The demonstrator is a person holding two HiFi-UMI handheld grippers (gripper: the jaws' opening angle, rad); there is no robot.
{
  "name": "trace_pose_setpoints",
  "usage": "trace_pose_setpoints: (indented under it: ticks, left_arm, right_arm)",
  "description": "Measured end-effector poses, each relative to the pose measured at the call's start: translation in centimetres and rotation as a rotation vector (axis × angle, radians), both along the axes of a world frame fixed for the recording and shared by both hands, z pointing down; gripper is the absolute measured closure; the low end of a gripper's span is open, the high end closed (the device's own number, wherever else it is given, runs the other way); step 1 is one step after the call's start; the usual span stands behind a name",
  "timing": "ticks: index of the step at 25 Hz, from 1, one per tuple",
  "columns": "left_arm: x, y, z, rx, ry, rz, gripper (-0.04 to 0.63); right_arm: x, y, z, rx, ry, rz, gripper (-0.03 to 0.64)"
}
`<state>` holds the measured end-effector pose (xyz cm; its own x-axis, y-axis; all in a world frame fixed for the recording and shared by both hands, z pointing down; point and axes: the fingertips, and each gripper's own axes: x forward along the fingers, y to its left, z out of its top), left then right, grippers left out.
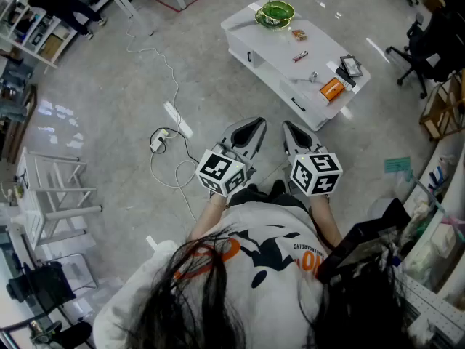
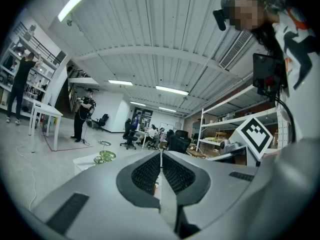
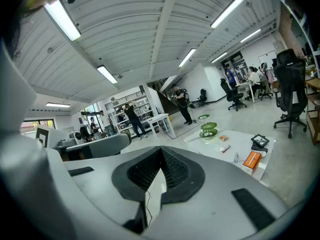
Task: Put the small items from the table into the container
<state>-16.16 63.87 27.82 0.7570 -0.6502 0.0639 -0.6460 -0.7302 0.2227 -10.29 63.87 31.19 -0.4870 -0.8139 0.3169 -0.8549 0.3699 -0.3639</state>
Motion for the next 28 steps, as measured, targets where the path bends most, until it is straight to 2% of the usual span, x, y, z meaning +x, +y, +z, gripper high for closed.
trace_pose_setpoints:
  ticks: [11, 28]
  left_arm:
    - [1.5, -1.3, 0.6, -0.017, -0.009, 0.001, 0.586]
    - [6.5, -6.0, 1.7, -0.025, -0.022, -0.035, 0.586]
  right_arm:
    - [1.6, -1.3, 0.1, 0.01, -0.004, 0.007, 0.601]
    - [6.6, -5.8, 1.3, 0.013, 0.009, -0.042, 0.601]
